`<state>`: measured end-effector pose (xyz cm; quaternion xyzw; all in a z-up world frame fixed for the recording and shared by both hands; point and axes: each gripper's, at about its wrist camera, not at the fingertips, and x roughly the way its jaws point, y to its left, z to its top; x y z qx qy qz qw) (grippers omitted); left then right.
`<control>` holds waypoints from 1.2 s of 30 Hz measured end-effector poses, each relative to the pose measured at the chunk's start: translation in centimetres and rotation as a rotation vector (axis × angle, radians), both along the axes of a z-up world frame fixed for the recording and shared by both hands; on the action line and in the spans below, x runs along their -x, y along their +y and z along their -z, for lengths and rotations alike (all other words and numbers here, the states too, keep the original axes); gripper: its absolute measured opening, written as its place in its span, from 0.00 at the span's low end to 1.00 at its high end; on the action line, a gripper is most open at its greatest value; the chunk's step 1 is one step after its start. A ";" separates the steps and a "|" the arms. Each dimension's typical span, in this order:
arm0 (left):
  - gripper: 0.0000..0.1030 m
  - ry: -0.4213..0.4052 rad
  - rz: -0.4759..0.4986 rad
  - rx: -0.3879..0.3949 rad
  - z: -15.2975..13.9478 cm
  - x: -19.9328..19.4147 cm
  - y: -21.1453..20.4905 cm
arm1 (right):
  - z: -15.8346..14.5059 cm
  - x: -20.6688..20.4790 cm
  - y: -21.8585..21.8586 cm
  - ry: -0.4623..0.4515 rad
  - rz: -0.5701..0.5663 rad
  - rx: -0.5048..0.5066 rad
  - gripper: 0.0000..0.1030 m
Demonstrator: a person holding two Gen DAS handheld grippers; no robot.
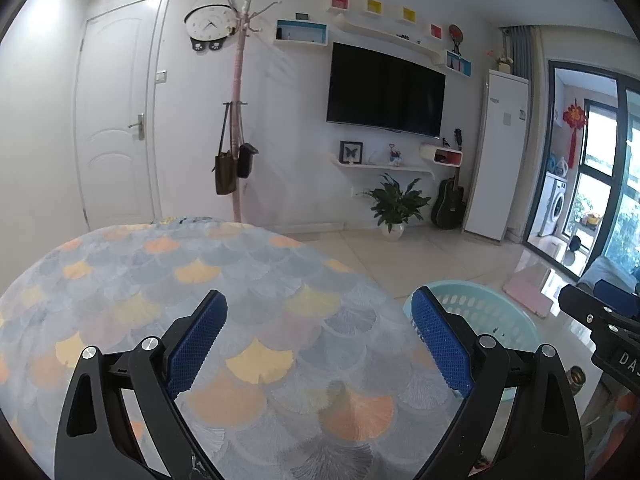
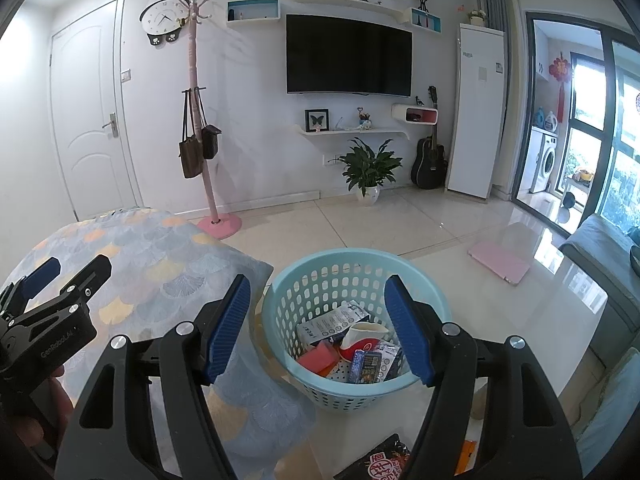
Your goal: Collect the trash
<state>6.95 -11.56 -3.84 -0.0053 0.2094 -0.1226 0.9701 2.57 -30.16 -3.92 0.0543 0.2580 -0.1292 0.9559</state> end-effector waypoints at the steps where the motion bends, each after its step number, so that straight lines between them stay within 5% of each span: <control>1: 0.88 0.000 0.000 0.000 0.0 0.0 0.0 | 0.0 0.0 0.0 0.000 0.000 -0.002 0.64; 36: 0.90 -0.024 -0.010 -0.036 -0.1 0.2 -0.4 | 1.2 -0.6 -0.6 0.021 -0.003 -0.009 0.64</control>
